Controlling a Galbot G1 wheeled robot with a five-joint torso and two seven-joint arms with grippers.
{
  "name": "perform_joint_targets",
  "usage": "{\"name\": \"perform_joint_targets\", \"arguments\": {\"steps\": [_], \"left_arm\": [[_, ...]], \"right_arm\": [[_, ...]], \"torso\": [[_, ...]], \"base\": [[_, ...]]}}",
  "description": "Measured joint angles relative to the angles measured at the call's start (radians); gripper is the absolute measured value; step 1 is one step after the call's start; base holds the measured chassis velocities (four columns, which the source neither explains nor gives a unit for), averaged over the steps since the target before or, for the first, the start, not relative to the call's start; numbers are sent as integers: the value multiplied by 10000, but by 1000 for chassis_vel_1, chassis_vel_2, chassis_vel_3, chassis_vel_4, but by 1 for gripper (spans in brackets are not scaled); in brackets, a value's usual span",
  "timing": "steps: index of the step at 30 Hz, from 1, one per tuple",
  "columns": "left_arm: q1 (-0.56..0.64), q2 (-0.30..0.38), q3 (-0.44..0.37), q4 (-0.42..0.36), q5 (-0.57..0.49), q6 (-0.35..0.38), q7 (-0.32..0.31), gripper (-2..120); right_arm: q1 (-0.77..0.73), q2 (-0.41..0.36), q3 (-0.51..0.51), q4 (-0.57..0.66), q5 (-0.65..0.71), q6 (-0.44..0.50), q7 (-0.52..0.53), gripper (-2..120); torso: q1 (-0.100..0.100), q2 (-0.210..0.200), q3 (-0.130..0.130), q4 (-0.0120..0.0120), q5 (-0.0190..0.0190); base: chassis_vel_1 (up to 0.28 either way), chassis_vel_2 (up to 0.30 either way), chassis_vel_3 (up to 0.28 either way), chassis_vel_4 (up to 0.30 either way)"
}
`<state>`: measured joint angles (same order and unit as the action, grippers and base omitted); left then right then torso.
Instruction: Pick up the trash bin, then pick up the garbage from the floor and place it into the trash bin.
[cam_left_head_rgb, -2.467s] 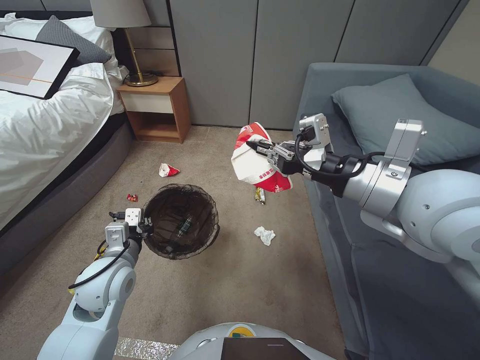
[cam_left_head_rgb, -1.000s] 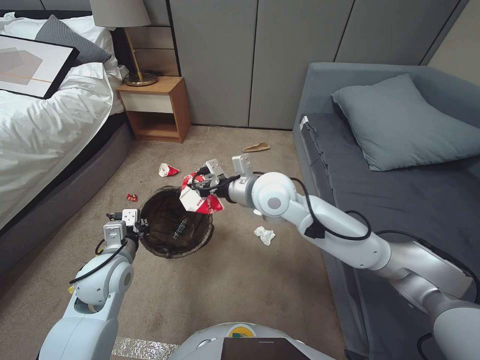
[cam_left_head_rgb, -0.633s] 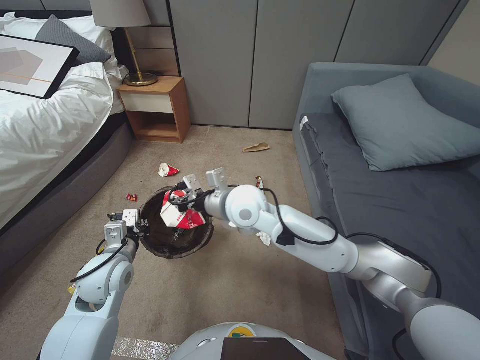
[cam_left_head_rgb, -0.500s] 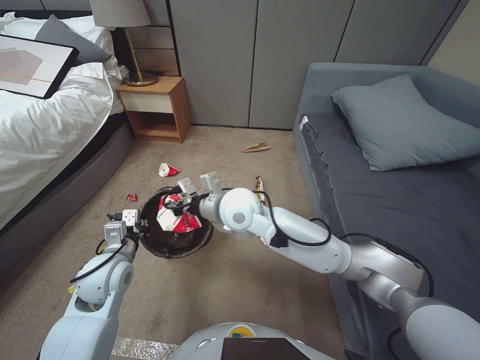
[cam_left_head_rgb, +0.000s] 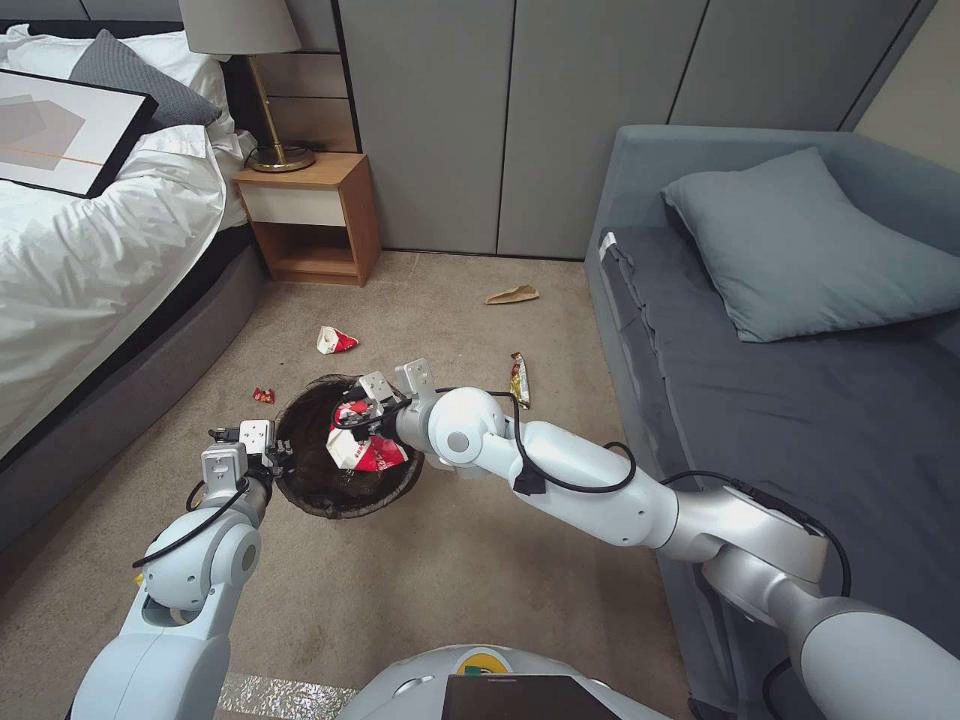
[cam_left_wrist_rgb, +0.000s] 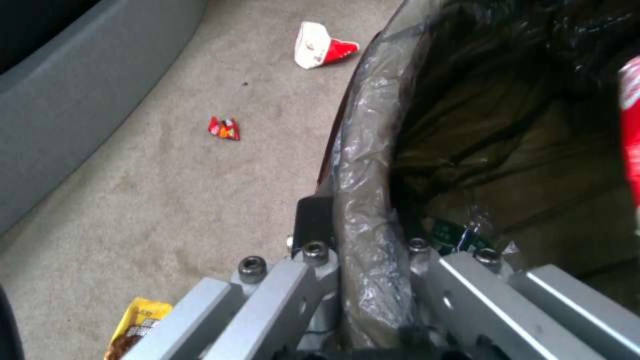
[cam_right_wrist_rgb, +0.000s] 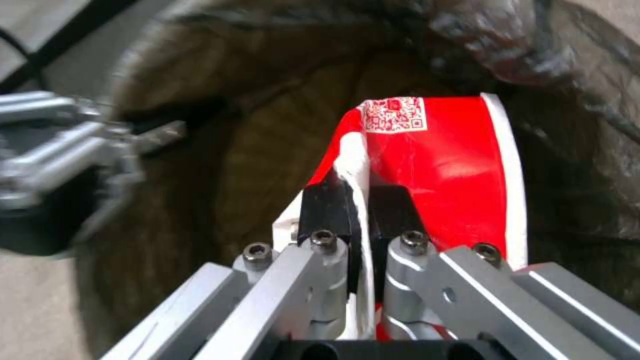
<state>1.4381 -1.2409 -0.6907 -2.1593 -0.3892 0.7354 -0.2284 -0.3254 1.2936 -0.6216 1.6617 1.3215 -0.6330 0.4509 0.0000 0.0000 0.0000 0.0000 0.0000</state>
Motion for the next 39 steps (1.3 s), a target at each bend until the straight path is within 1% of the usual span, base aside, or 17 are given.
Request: {"name": "perform_joint_targets", "arguments": {"steps": [5,7,8,11,12,16,17,19,21,22,24,26,27,30,31,33,39], "left_arm": [[21,5,-76,11,1,0,29,3],[31,13,-122,42,3,0,45,3],[31,13,-122,42,3,0,45,3],[40,-2,-119,66,14,0,68,3],[40,-2,-119,66,14,0,68,3],[30,-51,-87,77,34,0,76,3],[30,-51,-87,77,34,0,76,3],[29,-57,-95,106,49,0,84,3],[31,-60,-98,110,52,0,92,3],[33,-69,-99,111,57,0,98,3],[33,-76,-99,112,59,0,102,3],[18,-97,-96,111,67,0,106,3],[18,-97,-96,111,67,0,106,3],[6,-103,-93,114,85,0,108,3],[6,-103,-93,114,85,0,108,3],[12,-103,-95,114,83,1,121,3],[24,-94,-96,113,81,0,141,3]], "right_arm": [[-53,39,-8,-265,-208,3,-129,0],[-93,70,-19,-383,-317,13,-175,7],[-93,70,-19,-383,-317,13,-175,7],[-201,193,-9,-611,-363,109,-191,22],[-201,193,-9,-611,-363,109,-191,22],[-221,289,15,-750,-404,176,-196,41],[-221,289,15,-750,-404,176,-196,41],[-141,321,23,-835,-411,188,-198,52],[-121,331,27,-858,-419,194,-198,56],[-91,341,32,-875,-420,195,-198,63],[-67,348,41,-877,-420,203,-198,65],[-17,384,89,-879,-413,227,-187,78],[-17,384,89,-879,-413,227,-187,78],[110,372,139,-817,-411,233,-168,91],[110,372,139,-817,-411,233,-168,91],[257,278,263,-630,-356,215,-128,99],[336,-16,652,-128,-241,134,53,100]], "torso": [[0,0,0,-1,0],[0,0,0,0,0],[0,0,0,0,0],[0,0,0,1,0],[0,0,0,1,0],[0,0,0,0,0],[0,0,0,0,0],[0,0,0,1,-1],[0,0,0,1,0],[0,0,0,1,-1],[0,0,0,0,0],[0,0,0,0,0],[0,0,0,0,0],[0,0,0,1,-1],[0,0,0,1,-1],[0,0,0,1,-1],[0,0,0,2,0]], "base": [[0,0,0,0],[0,0,0,0],[0,0,0,0],[0,0,0,0],[0,0,0,0],[0,0,0,0],[0,0,0,0],[0,0,0,0],[0,0,0,0],[0,0,0,0],[0,0,0,0],[0,0,0,0],[0,0,0,0],[0,0,0,0],[0,0,0,0],[0,0,0,0],[0,0,0,0]]}}
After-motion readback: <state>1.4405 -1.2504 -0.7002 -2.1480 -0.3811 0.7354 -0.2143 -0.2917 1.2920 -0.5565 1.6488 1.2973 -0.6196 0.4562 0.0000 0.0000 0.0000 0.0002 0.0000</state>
